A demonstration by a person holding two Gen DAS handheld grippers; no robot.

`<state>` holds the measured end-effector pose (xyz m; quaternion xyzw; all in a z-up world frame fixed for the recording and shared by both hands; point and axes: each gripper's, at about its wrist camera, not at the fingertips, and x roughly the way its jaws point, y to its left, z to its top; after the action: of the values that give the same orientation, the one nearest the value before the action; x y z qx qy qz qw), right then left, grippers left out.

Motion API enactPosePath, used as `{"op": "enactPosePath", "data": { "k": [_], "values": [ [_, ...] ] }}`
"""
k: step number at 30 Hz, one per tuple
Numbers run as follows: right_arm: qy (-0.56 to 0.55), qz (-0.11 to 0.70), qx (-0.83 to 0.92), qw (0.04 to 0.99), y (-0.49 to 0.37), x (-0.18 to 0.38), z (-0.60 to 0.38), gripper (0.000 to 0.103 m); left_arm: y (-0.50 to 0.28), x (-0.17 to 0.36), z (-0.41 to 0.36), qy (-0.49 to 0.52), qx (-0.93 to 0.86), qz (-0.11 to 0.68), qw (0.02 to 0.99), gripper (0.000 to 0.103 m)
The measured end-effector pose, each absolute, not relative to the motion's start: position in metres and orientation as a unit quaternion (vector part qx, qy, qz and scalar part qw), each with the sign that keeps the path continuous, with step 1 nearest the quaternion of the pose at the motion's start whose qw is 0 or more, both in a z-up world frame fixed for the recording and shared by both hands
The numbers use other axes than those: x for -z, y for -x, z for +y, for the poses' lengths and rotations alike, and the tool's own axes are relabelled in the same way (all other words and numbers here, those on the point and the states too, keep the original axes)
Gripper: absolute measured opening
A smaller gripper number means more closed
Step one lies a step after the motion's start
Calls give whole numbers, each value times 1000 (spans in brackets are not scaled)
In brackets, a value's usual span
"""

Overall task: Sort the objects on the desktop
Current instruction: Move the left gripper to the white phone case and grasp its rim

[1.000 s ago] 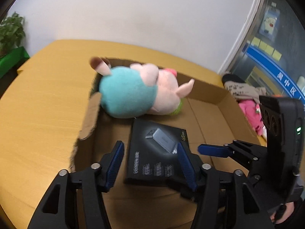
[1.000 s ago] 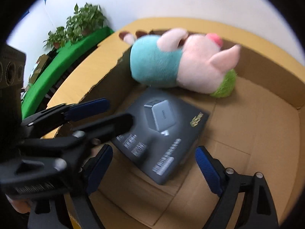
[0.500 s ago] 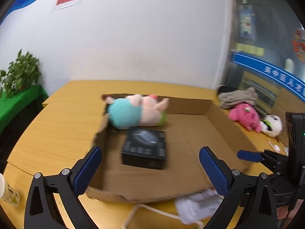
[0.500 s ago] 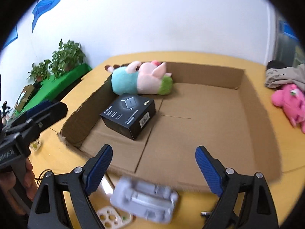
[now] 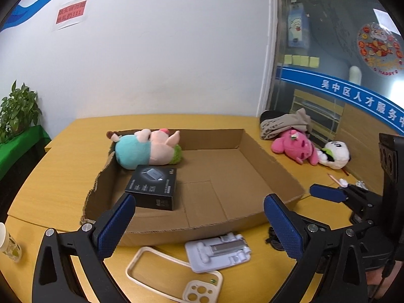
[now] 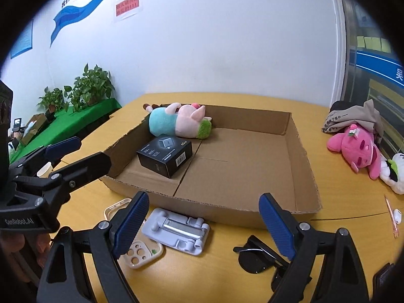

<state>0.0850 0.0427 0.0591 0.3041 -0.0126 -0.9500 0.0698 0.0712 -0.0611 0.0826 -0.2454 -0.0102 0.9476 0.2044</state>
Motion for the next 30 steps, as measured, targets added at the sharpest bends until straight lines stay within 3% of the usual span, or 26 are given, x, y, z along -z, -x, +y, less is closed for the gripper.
{"op": "enactPosePath", "data": {
  "k": [1, 2, 3, 5, 6, 7, 8, 9, 10, 12, 19, 26, 30],
  "values": [
    [-303, -18, 950, 73, -89, -59, 45, 54, -73, -82, -61, 247, -947, -10, 204, 101],
    [-308, -23, 948, 75, -90, -58, 47, 32, -75, -81, -60, 251, -946, -10, 206, 87],
    [-316, -29, 945, 78, -91, -56, 49, 2, -75, -79, -61, 259, -943, -15, 209, 48],
    [-325, -39, 941, 86, -91, -52, 53, 4, -72, -73, -65, 284, -933, -36, 216, 11],
    [-327, -42, 940, 89, -92, -50, 54, 4, -71, -71, -67, 291, -931, -43, 218, 11],
    [-329, -45, 938, 95, -93, -48, 54, 18, -71, -68, -69, 295, -930, -46, 213, 11],
    [-333, -48, 937, 97, -94, -47, 54, 33, -71, -66, -71, 296, -932, -44, 204, 23],
    [-337, -48, 936, 94, -94, -46, 53, 78, -70, -64, -73, 299, -933, -43, 195, 65],
    [-338, -45, 935, 91, -94, -44, 52, 100, -70, -63, -76, 300, -934, -46, 188, 95],
    [-336, -40, 936, 95, -97, -41, 49, 100, -73, -61, -85, 289, -938, -58, 183, 103],
    [-408, -58, 898, 152, -80, 0, 17, 100, -59, -28, -117, 340, -924, -83, 154, 103],
    [-451, -37, 879, 151, -69, 46, -20, 97, -37, 12, -135, 382, -913, -55, 132, 101],
    [-462, -11, 874, 153, -65, 63, -33, 80, -17, 34, -134, 406, -904, -28, 133, 97]
  ]
}}
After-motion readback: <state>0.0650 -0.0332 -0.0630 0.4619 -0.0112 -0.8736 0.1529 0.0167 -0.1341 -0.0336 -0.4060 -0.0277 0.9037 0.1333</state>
